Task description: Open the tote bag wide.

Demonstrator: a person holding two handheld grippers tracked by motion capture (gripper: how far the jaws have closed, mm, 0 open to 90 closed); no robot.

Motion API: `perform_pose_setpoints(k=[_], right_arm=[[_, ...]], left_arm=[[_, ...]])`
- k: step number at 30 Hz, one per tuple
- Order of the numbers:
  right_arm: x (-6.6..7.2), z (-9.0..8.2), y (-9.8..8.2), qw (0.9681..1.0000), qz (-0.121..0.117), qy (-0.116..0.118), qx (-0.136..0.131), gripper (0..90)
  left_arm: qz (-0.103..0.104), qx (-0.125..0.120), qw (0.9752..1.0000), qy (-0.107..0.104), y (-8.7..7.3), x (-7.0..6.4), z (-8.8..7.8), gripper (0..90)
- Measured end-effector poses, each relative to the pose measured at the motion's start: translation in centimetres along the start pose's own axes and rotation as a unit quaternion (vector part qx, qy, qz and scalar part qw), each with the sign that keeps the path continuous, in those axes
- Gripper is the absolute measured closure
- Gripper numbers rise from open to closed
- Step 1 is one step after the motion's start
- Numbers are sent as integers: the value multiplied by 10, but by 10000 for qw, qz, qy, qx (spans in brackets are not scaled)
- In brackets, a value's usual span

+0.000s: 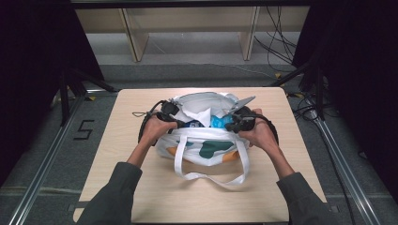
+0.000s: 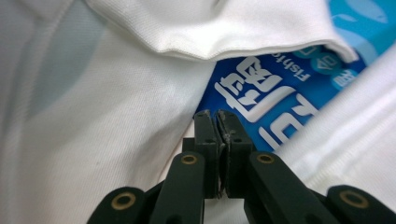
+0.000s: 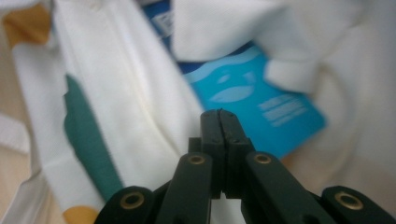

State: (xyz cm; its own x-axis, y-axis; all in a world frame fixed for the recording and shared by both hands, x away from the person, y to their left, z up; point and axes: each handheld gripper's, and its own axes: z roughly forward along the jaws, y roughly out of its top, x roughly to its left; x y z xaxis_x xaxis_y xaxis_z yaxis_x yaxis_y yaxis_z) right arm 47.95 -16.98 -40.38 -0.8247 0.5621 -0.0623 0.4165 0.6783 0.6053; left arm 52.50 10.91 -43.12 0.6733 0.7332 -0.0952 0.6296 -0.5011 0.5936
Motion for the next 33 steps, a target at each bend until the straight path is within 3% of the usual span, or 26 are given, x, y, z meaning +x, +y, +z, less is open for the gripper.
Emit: perform_pose_setpoints(k=[1,3,4,5,6,7,9,12,15,16,17,18,21,23,26,30,33], right_arm=[[11,7,-4,9990,-239,307,238,900],[17,8,-6,9981,-263,397,396,900],[33,15,-17,9945,-505,634,665,900],[33,15,-17,9945,-505,634,665,900],[42,21,-27,9933,-522,678,782,900],[44,21,-30,9929,-532,728,776,900],[47,25,-36,9912,-411,909,866,900],[51,30,-39,9911,-522,840,887,900],[51,21,-36,9930,-451,795,748,900],[49,8,-34,9966,-311,697,311,900],[49,8,-34,9966,-311,697,311,900],[42,-6,-32,9984,-260,468,-192,900],[37,-15,-29,9979,-165,389,-492,900],[28,-25,-26,9960,-67,118,-879,900],[25,-29,-24,9953,-7,26,-969,894],[18,-38,-23,9918,101,-128,-1267,891],[15,-43,-23,9906,105,-88,-1360,888]], left_arm=[[-51,9,10000,-8,1,2,3,875],[-93,82,9999,41,1,5,7,877],[-194,40,9998,59,1,6,9,887],[-191,74,9998,54,2,7,9,887],[-257,59,9996,32,2,6,10,890],[-140,157,9998,47,4,7,9,891],[-189,103,9997,153,5,4,10,891],[-120,126,9997,147,6,3,9,891],[-178,-61,9998,-27,1,4,1,877],[-178,-151,9997,-51,-1,5,-2,876],[-182,-207,9995,-142,-4,6,-8,876],[-205,-365,9990,-175,-7,5,-12,877],[-314,-665,9966,-371,-14,4,-25,878],[-285,-786,9957,-403,-18,3,-32,879],[-238,-874,9951,-407,-24,2,-40,875],[-276,-1174,9916,-474,-33,1,-54,873],[-274,-1322,9895,-517,-38,0,-64,871]])
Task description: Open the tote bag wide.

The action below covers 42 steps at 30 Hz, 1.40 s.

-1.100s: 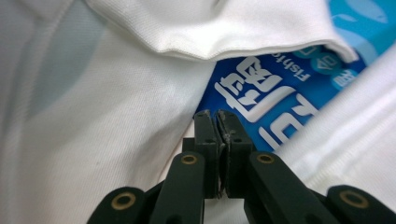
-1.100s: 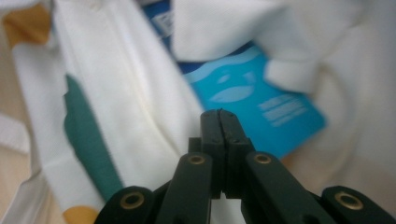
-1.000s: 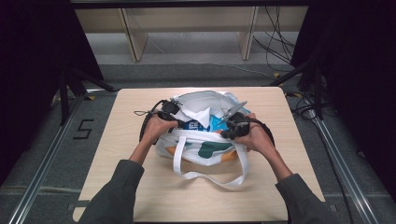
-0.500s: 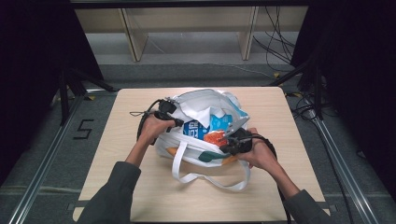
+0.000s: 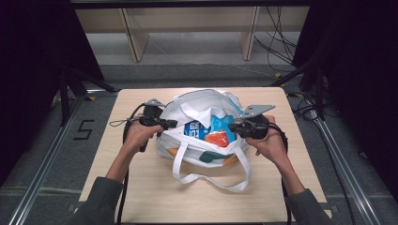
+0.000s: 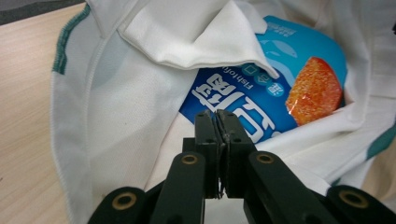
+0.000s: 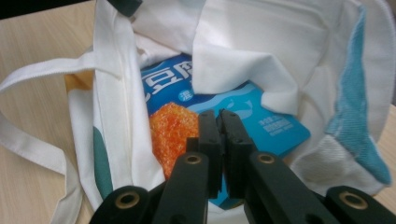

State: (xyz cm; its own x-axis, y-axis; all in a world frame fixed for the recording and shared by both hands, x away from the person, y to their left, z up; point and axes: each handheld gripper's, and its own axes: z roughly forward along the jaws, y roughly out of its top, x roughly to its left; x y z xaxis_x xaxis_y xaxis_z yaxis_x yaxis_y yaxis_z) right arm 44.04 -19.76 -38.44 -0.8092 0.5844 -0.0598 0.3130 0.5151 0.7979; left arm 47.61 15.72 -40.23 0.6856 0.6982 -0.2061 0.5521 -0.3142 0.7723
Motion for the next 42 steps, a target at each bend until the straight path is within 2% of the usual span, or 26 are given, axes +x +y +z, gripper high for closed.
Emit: perform_pose_setpoints(k=[1,2,4,6,7,9,10,11,12,13,17,18,19,22,24,26,27,29,31,32,35,36,38,39,41,42], right_arm=[[-1,-3,0,10000,-14,-50,-23,888],[1,-4,-1,9999,115,-101,-64,888],[-1,-7,-1,9999,38,-126,-93,886],[-2,-8,-3,9999,76,-79,-125,878],[-2,-10,-6,9996,123,-164,-178,871],[-2,-11,-7,9997,137,-117,-149,866],[-2,-13,-10,9995,201,-185,-143,858],[-3,-14,-11,9994,164,-249,-198,854],[-3,-18,-14,9992,262,-249,-170,851],[-5,-18,-15,9989,256,-292,-253,850],[-8,-24,-17,9988,273,-301,-288,845],[-7,-25,-17,9986,354,-291,-248,842],[-8,-27,-18,9988,277,-302,-278,841],[-8,-31,-23,9984,332,-353,-290,832],[-8,-32,-24,9982,290,-404,-322,832],[-9,-33,-27,9985,306,-321,-330,827],[-7,-34,-28,9979,427,-352,-333,826],[-8,-34,-30,9982,359,-324,-344,821],[-7,-35,-32,9980,368,-374,-366,821],[-7,-36,-33,9983,379,-315,-308,818],[-4,-36,-35,9977,423,-355,-395,814],[-3,-37,-35,9980,432,-326,-327,812],[-5,-37,-36,9980,261,-386,-417,809],[-4,-37,-36,9982,393,-309,-343,806],[-2,-38,-37,9983,409,-292,-288,801],[-2,-36,-39,9975,359,-391,-456,784]], left_arm=[[-15,-36,10000,-18,-1,-1,-3,870],[-18,-61,10000,-37,-2,-2,-5,870],[28,-106,9999,-40,-4,-3,-10,865],[65,-127,9999,-40,-7,-5,-15,860],[5,-208,9998,-52,-9,-6,-16,855],[69,-234,9997,-79,-12,-7,-20,853],[63,-256,9996,-68,-14,-8,-21,851],[87,-268,9996,-77,-15,-9,-23,848],[85,-319,9994,-80,-17,-10,-25,845],[102,-322,9994,-87,-19,-10,-26,844],[44,-397,9991,-128,-24,-12,-31,840],[85,-404,9991,-130,-25,-12,-32,840],[84,-403,9991,-134,-27,-12,-34,837],[95,-478,9988,-90,-32,-13,-38,829],[27,-471,9988,-150,-35,-14,-40,828],[97,-496,9986,-162,-39,-14,-42,826],[64,-521,9985,-163,-41,-15,-42,825],[-4,-555,9983,-197,-45,-16,-42,823],[31,-530,9983,-221,-47,-16,-44,822],[-1,-564,9982,-226,-49,-17,-45,820],[6,-599,9978,-272,-53,-18,-47,812],[16,-566,9980,-269,-54,-19,-47,810],[77,-588,9980,-241,-55,-20,-48,801],[25,-565,9979,-302,-56,-20,-48,793],[106,-565,9979,-302,-57,-21,-49,772],[68,-591,9978,-276,-59,-22,-49,744]])
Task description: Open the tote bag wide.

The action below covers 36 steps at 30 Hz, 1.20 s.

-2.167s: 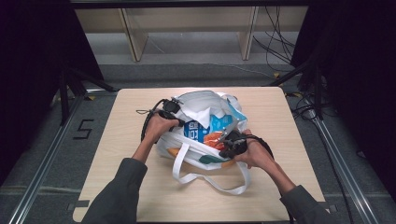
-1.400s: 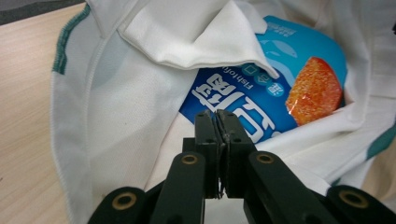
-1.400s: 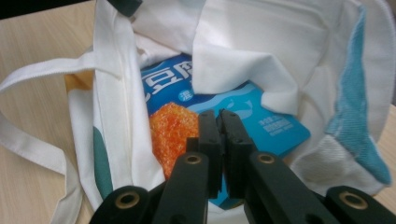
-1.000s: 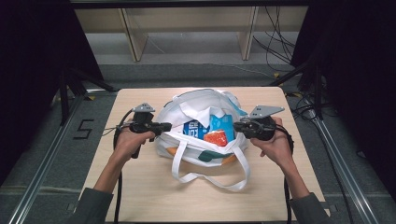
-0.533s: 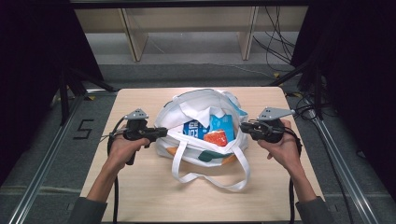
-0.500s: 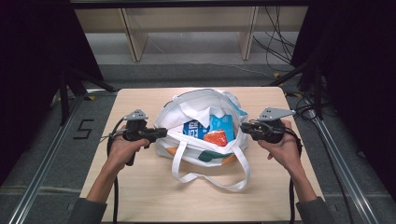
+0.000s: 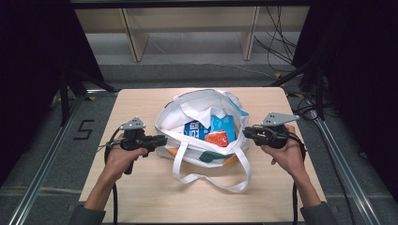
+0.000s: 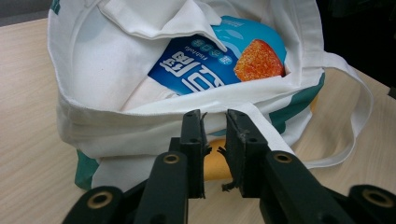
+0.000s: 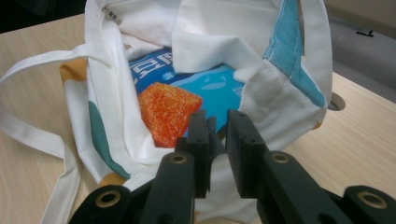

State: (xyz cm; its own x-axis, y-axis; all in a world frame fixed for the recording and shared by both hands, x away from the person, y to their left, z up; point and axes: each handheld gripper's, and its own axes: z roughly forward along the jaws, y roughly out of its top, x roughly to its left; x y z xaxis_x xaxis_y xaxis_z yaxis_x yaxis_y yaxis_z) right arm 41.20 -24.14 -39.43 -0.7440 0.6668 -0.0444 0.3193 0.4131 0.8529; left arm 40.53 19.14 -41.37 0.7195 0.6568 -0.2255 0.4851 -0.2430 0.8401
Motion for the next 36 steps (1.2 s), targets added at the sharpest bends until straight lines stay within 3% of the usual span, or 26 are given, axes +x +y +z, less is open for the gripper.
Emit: perform_pose_setpoints(k=[2,3,11,12,14,15,22,36], right_arm=[[-2,-1,0,10000,-61,18,73,777],[0,-2,-1,9999,34,61,122,771],[0,-6,-6,10000,55,-32,10,661],[1,-7,-7,9998,170,2,84,658],[1,-8,-8,10000,65,-20,33,645],[1,-9,-8,9999,80,56,83,639],[5,-14,-13,9998,155,-101,-7,576],[5,-18,-26,9995,281,-108,132,492]], left_arm=[[18,-14,10000,-86,-2,-1,0,729],[-26,6,10000,-83,-2,-2,-1,704],[-30,-30,9999,-110,-11,-6,-7,578],[-14,1,10000,-97,-13,-6,-8,568],[-14,0,9999,-108,-15,-6,-10,555],[-28,11,9999,-120,-16,-6,-11,550],[13,39,10000,-54,-24,-9,-13,493],[21,135,9999,2,-36,-18,-13,420]])
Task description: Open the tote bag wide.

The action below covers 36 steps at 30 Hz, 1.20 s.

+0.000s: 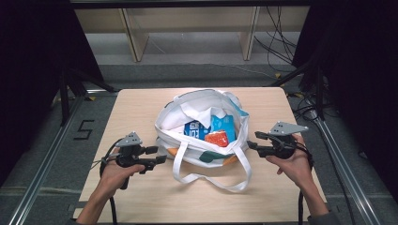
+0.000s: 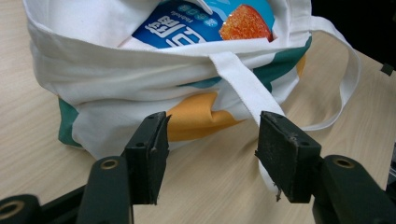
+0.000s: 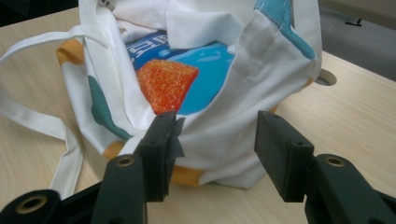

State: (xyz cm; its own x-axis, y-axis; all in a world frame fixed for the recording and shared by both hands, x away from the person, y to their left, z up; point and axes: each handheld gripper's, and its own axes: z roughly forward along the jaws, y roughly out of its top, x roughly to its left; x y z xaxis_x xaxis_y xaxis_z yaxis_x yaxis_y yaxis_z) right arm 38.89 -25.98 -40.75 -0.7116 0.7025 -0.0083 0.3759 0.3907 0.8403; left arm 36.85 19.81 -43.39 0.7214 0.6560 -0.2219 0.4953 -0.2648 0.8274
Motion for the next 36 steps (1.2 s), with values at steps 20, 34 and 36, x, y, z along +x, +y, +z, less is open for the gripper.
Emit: perform_pose_setpoints(k=[20,34,36], right_arm=[[5,-4,-16,9999,89,-47,71,412],[9,-4,-29,9999,135,-107,10,362],[8,-5,-31,10000,7,-90,40,354]], left_arm=[[-2,59,10000,37,-15,-10,-1,319],[14,98,9999,50,-37,-12,-1,294],[-15,92,9999,85,-40,-14,-1,292]])
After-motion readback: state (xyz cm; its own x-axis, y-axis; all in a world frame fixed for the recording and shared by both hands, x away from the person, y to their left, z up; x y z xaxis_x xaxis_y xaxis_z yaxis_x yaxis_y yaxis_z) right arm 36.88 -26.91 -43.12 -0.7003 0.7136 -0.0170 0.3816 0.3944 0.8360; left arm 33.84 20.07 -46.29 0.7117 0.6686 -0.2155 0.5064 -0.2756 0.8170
